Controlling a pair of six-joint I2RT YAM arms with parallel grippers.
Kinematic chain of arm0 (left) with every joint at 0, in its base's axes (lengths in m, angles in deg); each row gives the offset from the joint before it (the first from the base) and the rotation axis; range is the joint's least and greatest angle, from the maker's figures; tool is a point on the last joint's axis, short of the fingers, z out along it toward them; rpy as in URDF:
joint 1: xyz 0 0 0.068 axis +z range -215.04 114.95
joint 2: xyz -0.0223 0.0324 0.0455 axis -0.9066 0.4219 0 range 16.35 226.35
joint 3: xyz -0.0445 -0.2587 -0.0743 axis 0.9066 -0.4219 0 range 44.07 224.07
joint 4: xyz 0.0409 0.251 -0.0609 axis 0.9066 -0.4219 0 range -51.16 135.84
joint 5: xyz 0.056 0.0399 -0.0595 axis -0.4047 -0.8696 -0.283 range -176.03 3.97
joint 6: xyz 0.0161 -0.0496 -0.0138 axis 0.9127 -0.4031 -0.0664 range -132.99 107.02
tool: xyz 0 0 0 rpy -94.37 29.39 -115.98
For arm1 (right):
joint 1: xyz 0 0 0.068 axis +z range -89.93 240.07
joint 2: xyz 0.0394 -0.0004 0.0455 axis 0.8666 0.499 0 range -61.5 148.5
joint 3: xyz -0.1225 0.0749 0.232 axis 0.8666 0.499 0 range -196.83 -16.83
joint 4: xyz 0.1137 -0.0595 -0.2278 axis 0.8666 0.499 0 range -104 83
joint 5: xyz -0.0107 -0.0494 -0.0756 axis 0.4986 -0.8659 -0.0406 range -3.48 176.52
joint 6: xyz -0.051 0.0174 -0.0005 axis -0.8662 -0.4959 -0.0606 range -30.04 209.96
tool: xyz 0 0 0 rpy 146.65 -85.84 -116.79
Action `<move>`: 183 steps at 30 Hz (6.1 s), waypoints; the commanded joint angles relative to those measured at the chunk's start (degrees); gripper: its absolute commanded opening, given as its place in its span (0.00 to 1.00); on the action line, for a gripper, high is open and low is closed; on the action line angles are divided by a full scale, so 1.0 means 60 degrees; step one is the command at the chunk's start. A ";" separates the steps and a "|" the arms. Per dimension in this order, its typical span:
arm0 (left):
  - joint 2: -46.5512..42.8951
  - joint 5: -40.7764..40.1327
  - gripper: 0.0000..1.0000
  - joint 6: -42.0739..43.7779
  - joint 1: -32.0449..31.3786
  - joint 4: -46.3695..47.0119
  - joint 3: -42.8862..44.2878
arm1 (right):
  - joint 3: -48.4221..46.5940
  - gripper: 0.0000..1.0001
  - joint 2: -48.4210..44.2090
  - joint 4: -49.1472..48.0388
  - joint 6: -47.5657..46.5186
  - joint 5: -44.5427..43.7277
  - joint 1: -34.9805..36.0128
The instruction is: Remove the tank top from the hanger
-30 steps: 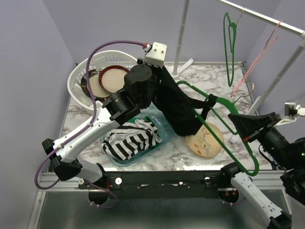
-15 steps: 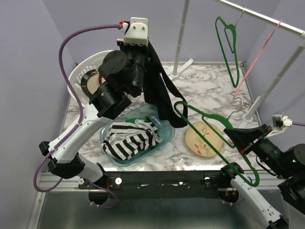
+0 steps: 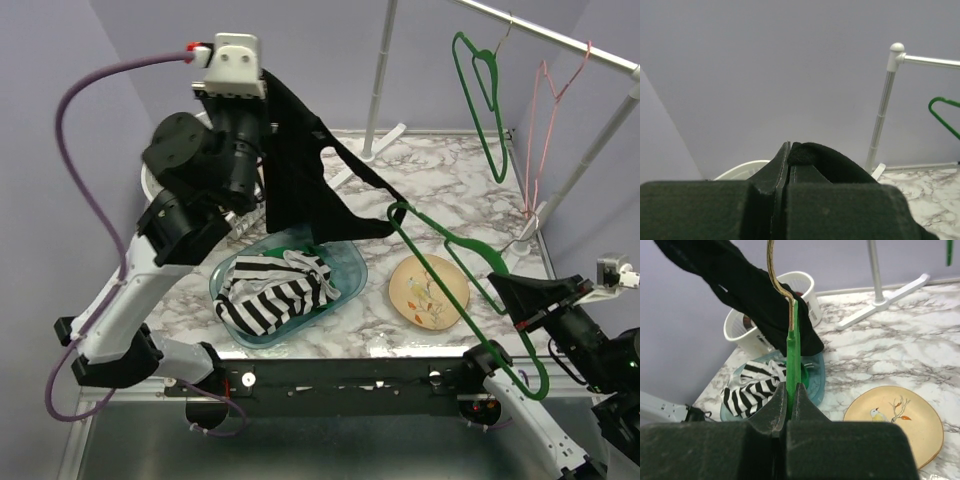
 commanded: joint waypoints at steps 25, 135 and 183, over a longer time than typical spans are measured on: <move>-0.0075 -0.0954 0.00 0.0385 0.0057 -0.0910 0.0529 | -0.1795 0.01 -0.0373 -0.1252 0.1188 0.0829 -0.0040; -0.4572 0.4139 0.62 -1.1731 0.2460 -0.4154 -1.2165 | 0.0154 0.01 -0.1061 -0.1645 0.0865 -0.1979 -0.0040; -0.6637 0.3764 0.99 -0.4821 0.1581 -0.1528 -1.1173 | -0.4030 0.01 0.9145 -0.6243 -0.1140 -0.2343 0.0019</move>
